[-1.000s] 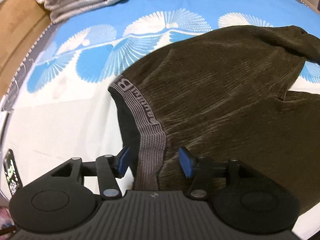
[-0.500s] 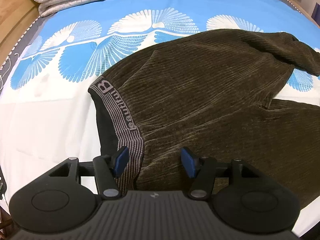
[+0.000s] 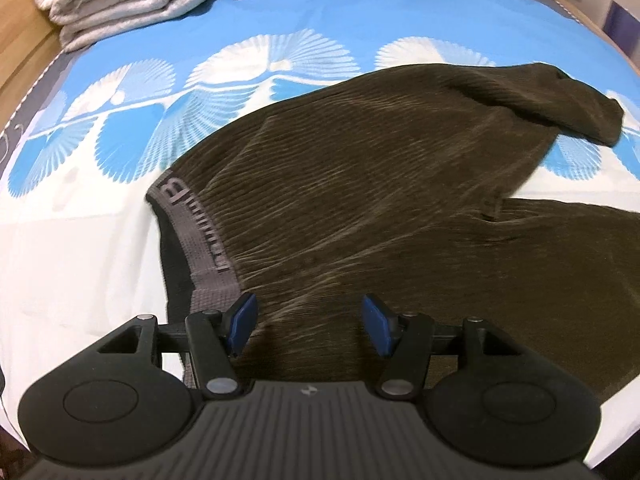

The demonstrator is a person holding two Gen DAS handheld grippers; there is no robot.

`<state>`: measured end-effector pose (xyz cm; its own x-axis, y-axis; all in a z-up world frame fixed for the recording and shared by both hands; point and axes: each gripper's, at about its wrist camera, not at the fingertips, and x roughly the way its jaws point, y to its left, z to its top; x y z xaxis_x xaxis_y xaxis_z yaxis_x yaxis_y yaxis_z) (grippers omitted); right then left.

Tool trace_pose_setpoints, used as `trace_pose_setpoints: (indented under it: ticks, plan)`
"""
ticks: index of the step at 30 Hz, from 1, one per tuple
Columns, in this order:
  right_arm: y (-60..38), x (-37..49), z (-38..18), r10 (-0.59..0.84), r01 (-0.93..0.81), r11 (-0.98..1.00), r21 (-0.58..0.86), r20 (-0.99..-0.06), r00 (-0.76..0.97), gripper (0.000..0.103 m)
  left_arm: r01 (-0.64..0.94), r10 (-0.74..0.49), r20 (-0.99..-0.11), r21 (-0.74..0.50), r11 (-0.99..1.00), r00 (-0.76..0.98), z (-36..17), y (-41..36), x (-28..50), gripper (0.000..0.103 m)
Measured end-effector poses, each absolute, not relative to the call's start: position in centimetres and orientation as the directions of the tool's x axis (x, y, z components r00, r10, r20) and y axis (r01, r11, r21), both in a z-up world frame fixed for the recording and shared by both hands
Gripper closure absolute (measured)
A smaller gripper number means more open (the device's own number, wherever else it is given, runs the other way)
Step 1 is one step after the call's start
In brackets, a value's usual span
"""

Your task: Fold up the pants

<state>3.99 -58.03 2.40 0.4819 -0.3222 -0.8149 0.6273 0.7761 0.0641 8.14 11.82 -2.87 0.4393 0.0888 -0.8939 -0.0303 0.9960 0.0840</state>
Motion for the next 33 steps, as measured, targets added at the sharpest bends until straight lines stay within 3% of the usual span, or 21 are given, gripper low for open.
trace_pose_setpoints:
  ticks: [2, 4, 6, 11, 17, 23, 25, 27, 30, 33]
  plan:
    - [-62.8, 0.3, 0.7, -0.319, 0.785, 0.614, 0.082, -0.884, 0.342, 0.096, -0.021, 0.088, -0.893, 0.087, 0.996, 0.441, -2.8, 11.3, 8.1, 0.039]
    - [-66.2, -3.4, -1.8, -0.223, 0.886, 0.45, 0.109, -0.947, 0.23, 0.096, -0.02, 0.089, -0.894, 0.089, 0.996, 0.44, -2.8, 11.0, 8.1, 0.039]
    - [-67.7, -5.5, -2.8, -0.166, 0.918, 0.366, 0.154, -0.96, 0.227, 0.096, -0.023, 0.091, -0.895, 0.09, 0.996, 0.436, -2.8, 10.8, 8.2, 0.039]
    - [-67.0, -4.8, -1.9, -0.17, 0.868, 0.471, 0.158, -0.949, 0.265, 0.096, 0.012, 0.056, -0.91, 0.067, 0.998, 0.411, -3.1, 9.9, 8.4, 0.039]
    - [-66.3, -3.9, -0.9, -0.279, 0.883, 0.466, 0.052, -0.939, 0.202, 0.084, 0.087, -0.068, -0.939, -0.041, 0.995, 0.338, -4.8, 9.2, 8.1, 0.039]
    - [-65.2, -2.7, 1.0, -0.384, 0.884, 0.462, 0.076, -0.881, 0.276, 0.076, 0.196, -0.001, -0.979, 0.04, 0.98, 0.206, -9.3, 7.9, 7.3, 0.039]
    - [-64.3, -1.9, 1.2, -0.355, 0.862, 0.488, 0.138, -0.87, 0.341, 0.07, 0.293, 0.084, -0.984, 0.128, 0.947, 0.158, -11.3, 6.7, 6.4, 0.035]
    - [-63.1, -0.7, 1.1, -0.304, 0.828, 0.521, 0.208, -0.861, 0.408, 0.07, 0.349, 0.124, -0.971, 0.19, 0.918, 0.202, -11.2, 5.8, 6.0, 0.031]
    - [-60.8, 1.6, 1.3, -0.223, 0.758, 0.584, 0.29, -0.841, 0.493, 0.07, 0.326, 0.115, -0.951, 0.21, 0.922, 0.287, -9.2, 5.4, 6.2, 0.032]
    - [-58.2, 4.0, 1.9, -0.161, 0.672, 0.656, 0.342, -0.807, 0.568, 0.073, 0.28, 0.044, -0.93, 0.154, 0.948, 0.365, -6.6, 5.3, 6.6, 0.036]
